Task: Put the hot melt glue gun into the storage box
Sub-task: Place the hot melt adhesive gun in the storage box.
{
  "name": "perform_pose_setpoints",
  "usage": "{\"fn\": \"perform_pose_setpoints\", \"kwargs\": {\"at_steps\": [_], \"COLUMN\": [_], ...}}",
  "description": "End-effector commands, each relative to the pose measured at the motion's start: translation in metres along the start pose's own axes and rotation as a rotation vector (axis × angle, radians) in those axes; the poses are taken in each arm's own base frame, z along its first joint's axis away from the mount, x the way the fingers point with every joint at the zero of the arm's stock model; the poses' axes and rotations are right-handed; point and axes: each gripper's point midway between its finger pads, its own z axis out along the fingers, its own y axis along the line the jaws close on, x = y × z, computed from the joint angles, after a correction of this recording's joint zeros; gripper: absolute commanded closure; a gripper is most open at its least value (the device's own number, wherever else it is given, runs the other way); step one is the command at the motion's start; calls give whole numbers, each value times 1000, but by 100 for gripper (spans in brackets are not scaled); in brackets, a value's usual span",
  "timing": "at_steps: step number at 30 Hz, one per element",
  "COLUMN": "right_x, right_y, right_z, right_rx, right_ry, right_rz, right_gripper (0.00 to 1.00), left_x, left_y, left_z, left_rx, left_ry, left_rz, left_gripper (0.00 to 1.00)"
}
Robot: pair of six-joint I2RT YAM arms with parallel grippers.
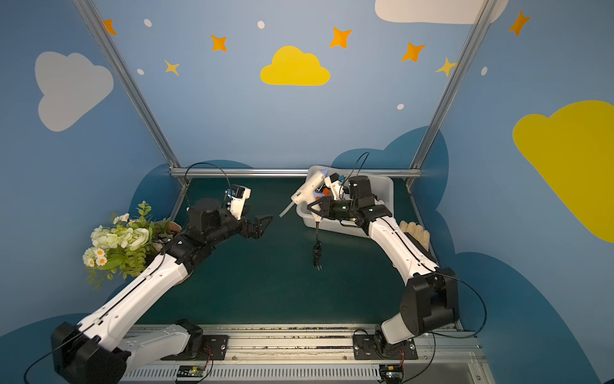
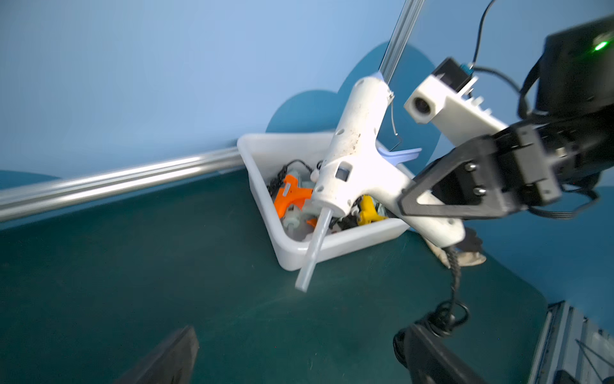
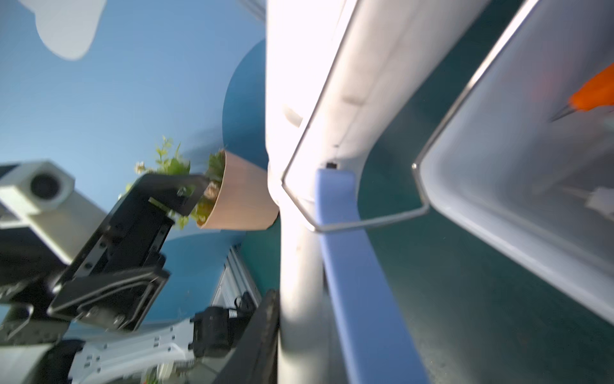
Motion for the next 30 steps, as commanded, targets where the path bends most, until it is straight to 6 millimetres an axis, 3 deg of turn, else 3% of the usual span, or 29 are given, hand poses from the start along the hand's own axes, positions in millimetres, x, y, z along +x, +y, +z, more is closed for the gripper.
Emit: {"fn": "perform_pose_setpoints", "kwargs": {"at_steps": [1,7,11,16,21,27,30], "right_x": [-61,-139,-180,-213,-210,-173,-153], "right_y": [31,28,15,-13,-54,-106,-118], "right_z": [-34,-79,-91,-94,-84,-68,-58], "right_rx": [-10,95,147,189,251,331,342], "right_ry": [-213,-476,-578,-627,-624,-612,-596], "right_rz": [-101,-155,-186,-176,-121,-44,-15], "right_gripper": [100,100,100,100,100,100,100], "left_x": [3,20,30,37,45,50,53], "left_y": [2,2,3,4,6,5,5], "left_z": [-12,-23,-24,-24,-23,-22,-22], "left_rx": [-25,-28,-30,-37,-40,-32,-33], "left_ry": [-32,-28,-6,5,16,22,25], "left_rz": [-61,-100,-110,-117,-128,-140,-142], "left_gripper": [0,0,0,0,0,0,0]}}
